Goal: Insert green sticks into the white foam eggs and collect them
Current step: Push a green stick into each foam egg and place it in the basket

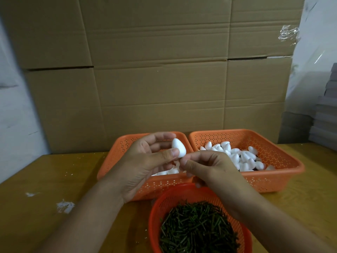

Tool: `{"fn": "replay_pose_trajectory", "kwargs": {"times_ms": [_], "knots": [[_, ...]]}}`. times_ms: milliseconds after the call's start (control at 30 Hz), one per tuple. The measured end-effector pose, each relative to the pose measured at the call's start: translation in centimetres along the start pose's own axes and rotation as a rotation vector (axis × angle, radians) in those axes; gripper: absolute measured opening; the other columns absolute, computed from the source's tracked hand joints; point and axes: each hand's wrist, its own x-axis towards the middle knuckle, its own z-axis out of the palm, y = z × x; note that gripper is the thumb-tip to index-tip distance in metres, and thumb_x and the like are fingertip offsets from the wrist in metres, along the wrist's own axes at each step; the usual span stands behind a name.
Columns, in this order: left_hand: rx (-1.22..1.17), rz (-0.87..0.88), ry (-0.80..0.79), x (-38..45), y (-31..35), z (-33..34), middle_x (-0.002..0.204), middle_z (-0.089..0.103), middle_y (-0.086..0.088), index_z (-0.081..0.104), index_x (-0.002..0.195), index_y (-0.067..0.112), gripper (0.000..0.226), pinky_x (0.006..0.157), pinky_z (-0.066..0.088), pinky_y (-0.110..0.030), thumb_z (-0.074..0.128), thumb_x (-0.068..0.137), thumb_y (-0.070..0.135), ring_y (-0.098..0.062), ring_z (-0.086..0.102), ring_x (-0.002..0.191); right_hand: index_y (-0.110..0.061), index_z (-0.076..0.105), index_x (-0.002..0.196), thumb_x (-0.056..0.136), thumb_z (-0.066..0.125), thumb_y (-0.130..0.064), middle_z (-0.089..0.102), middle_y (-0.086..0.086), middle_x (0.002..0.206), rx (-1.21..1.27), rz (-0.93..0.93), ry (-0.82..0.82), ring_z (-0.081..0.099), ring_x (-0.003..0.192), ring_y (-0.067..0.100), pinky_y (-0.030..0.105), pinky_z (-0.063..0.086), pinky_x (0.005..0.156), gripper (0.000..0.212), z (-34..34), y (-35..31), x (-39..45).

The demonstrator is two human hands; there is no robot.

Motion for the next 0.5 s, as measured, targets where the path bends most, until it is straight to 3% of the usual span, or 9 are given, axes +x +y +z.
{"fn": "replay_pose_trajectory", "kwargs": {"times_ms": [200, 367, 500], "knots": [[0.091, -0.014, 0.028, -0.07, -0.37, 0.29, 0.112, 0.074, -0.009, 0.075, 0.105, 0.021, 0.033, 0.074, 0.056, -0.025, 0.083, 0.073, 0.028, -0.016, 0.072, 0.092, -0.017, 0.078, 0.076, 0.084, 0.076, -0.020, 0.064, -0.003, 0.064, 0.079, 0.027, 0.026, 0.054, 0.052, 0.002, 0.017, 0.042, 0.049, 0.009, 0.28, 0.49, -0.04], [0.118, -0.013, 0.031, -0.14, -0.37, 0.29, 0.111, 0.074, -0.008, 0.075, 0.107, 0.020, 0.036, 0.075, 0.056, -0.025, 0.084, 0.073, 0.029, -0.016, 0.072, 0.092, -0.011, 0.077, 0.079, 0.080, 0.079, -0.023, 0.065, 0.009, 0.069, 0.071, 0.021, 0.073, 0.051, 0.054, 0.009, 0.021, 0.042, 0.051, 0.013, 0.30, 0.56, -0.01], [0.137, -0.002, 0.052, -0.14, -0.48, 0.40, 0.106, 0.075, -0.006, 0.075, 0.105, 0.021, 0.036, 0.073, 0.056, -0.024, 0.083, 0.071, 0.028, -0.016, 0.073, 0.089, -0.011, 0.077, 0.077, 0.079, 0.081, -0.023, 0.063, 0.009, 0.066, 0.048, 0.005, 0.081, 0.049, 0.055, 0.013, 0.019, 0.041, 0.049, 0.013, 0.49, 0.58, -0.16]]}}
